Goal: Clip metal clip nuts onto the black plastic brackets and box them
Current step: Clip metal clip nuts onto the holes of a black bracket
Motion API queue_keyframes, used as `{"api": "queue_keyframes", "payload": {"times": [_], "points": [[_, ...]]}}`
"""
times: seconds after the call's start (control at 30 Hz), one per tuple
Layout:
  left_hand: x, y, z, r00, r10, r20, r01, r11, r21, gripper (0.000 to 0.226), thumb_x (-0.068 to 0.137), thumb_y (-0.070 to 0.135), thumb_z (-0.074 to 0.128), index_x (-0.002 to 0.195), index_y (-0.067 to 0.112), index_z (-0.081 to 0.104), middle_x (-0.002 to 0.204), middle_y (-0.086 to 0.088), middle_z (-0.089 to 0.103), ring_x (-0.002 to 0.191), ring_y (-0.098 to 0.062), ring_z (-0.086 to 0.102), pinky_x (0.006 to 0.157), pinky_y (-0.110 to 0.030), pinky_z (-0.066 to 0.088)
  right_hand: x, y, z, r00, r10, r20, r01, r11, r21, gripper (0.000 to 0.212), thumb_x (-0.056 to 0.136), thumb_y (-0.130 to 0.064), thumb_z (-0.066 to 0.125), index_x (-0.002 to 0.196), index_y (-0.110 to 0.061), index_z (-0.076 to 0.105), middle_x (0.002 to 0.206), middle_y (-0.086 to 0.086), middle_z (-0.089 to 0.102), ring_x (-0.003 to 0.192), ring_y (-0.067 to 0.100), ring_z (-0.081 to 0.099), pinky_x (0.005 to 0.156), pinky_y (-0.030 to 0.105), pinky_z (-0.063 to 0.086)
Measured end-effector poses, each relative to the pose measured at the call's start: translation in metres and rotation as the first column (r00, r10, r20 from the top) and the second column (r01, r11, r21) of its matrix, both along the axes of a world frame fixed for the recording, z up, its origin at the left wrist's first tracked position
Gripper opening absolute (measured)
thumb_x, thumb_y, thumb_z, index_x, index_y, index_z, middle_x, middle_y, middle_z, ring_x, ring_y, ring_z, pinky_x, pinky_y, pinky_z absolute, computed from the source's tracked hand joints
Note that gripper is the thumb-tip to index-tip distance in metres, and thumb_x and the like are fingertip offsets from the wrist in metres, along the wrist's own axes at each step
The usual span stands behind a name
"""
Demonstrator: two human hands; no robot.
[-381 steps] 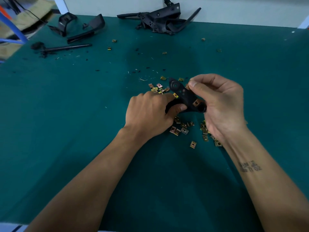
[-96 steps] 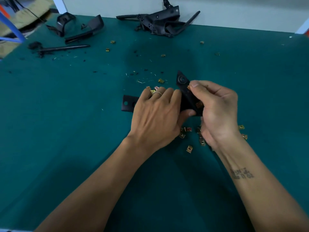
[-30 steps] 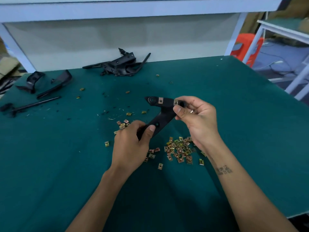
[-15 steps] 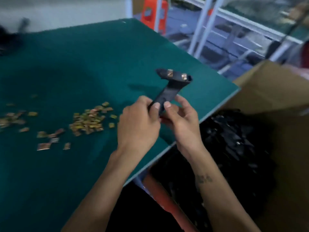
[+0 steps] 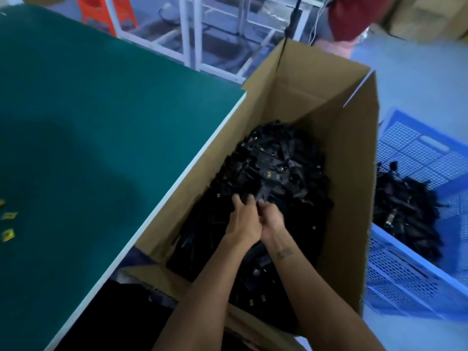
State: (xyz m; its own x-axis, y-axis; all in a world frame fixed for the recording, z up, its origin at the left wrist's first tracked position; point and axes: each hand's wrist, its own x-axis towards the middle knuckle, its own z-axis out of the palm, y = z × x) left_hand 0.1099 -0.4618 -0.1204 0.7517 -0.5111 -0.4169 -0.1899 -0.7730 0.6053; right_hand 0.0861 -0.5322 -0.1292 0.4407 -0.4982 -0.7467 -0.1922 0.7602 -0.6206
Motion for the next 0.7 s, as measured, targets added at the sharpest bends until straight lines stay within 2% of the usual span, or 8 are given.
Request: {"api": "queue_keyframes", "payload": {"times": [0.07, 0.2, 0.3, 0.37, 0.43, 0.5, 0.57, 0.7], "points": [[-0.006, -0.001, -0.018, 0.993, -0.053, -0.106, 0.06, 0.996, 0.066, 0.068, 0.103, 0.012, 0.051, 0.161, 0.02, 0.018, 0.168, -0.012, -0.001, 0.14, -0.037, 0.042, 0.106, -0.042, 0.043, -0.004, -0.006, -0.023, 0.997, -0.029, -0.077, 0.028, 0.999, -0.019, 0.027, 0.101, 0.001, 0.047, 0.077, -0.005, 0.059, 0.053, 0.007, 0.062, 0.04, 0.015, 0.057, 0.039, 0.021, 0.044], [-0.019, 0.011, -0.045, 0.958, -0.175, -0.225, 0.2, 0.975, 0.096, 0.065, 0.106, 0.017, 0.046, 0.162, 0.013, 0.014, 0.17, -0.014, -0.002, 0.154, -0.033, 0.019, 0.122, -0.04, 0.027, -0.016, -0.008, -0.051, 0.973, -0.14, -0.184, 0.127, 0.988, -0.082, 0.011, 0.089, 0.006, 0.045, 0.089, 0.012, 0.055, 0.073, 0.011, 0.054, 0.062, 0.023, 0.049, 0.06, 0.033, 0.044], [-0.01, 0.029, -0.045, 0.927, -0.215, -0.307, 0.245, 0.968, 0.061, 0.058, 0.107, 0.027, 0.046, 0.16, 0.015, 0.027, 0.166, -0.01, 0.026, 0.149, -0.028, 0.033, 0.113, -0.031, 0.032, -0.016, -0.004, -0.052, 0.949, -0.222, -0.223, 0.205, 0.974, -0.1, 0.026, 0.09, -0.004, 0.044, 0.087, -0.023, 0.062, 0.082, 0.002, 0.057, 0.069, 0.022, 0.052, 0.065, 0.034, 0.046], [0.001, 0.044, -0.033, 0.927, -0.203, -0.316, 0.224, 0.974, 0.032, 0.057, 0.106, 0.032, 0.048, 0.158, 0.017, 0.032, 0.161, -0.007, 0.036, 0.145, -0.026, 0.04, 0.108, -0.027, 0.034, -0.017, 0.002, -0.043, 0.939, -0.214, -0.269, 0.175, 0.971, -0.162, 0.046, 0.092, -0.005, 0.042, 0.124, -0.027, 0.067, 0.106, 0.001, 0.065, 0.087, 0.026, 0.062, 0.077, 0.038, 0.052], [0.015, 0.06, -0.016, 0.945, -0.187, -0.269, 0.194, 0.981, 0.002, 0.057, 0.106, 0.034, 0.049, 0.158, 0.019, 0.033, 0.161, -0.005, 0.038, 0.144, -0.023, 0.04, 0.111, -0.026, 0.032, -0.019, 0.01, -0.03, 0.943, -0.193, -0.272, 0.125, 0.96, -0.25, 0.058, 0.096, -0.002, 0.039, 0.149, -0.022, 0.052, 0.111, -0.004, 0.067, 0.091, 0.025, 0.067, 0.072, 0.033, 0.051], [0.027, 0.078, 0.007, 0.962, -0.177, -0.206, 0.171, 0.984, -0.046, 0.053, 0.106, 0.037, 0.049, 0.155, 0.022, 0.039, 0.157, -0.003, 0.044, 0.141, -0.021, 0.044, 0.104, -0.022, 0.034, -0.018, 0.022, -0.012, 0.963, -0.182, -0.198, 0.104, 0.93, -0.352, 0.055, 0.097, 0.001, 0.04, 0.147, -0.016, 0.055, 0.119, -0.003, 0.069, 0.093, 0.018, 0.067, 0.072, 0.029, 0.05], [0.035, 0.096, 0.034, 0.975, -0.189, -0.116, 0.179, 0.98, -0.092, 0.048, 0.105, 0.039, 0.049, 0.15, 0.025, 0.047, 0.152, -0.001, 0.051, 0.137, -0.021, 0.048, 0.097, -0.02, 0.035, -0.012, 0.032, 0.008, 0.982, -0.184, -0.045, 0.143, 0.876, -0.461, 0.043, 0.097, 0.006, 0.045, 0.132, -0.01, 0.066, 0.124, 0.006, 0.07, 0.106, 0.018, 0.066, 0.091, 0.031, 0.05], [0.041, 0.135, 0.091, 0.991, -0.128, -0.021, 0.116, 0.945, -0.305, 0.05, 0.102, 0.036, 0.052, 0.15, 0.023, 0.049, 0.152, 0.003, 0.052, 0.135, -0.011, 0.052, 0.113, -0.026, 0.039, 0.013, 0.057, 0.058, 0.966, -0.02, 0.259, 0.186, 0.752, -0.632, 0.036, 0.096, 0.011, 0.054, 0.107, -0.018, 0.072, 0.1, 0.002, 0.074, 0.094, 0.01, 0.069, 0.098, 0.035, 0.052]]}}
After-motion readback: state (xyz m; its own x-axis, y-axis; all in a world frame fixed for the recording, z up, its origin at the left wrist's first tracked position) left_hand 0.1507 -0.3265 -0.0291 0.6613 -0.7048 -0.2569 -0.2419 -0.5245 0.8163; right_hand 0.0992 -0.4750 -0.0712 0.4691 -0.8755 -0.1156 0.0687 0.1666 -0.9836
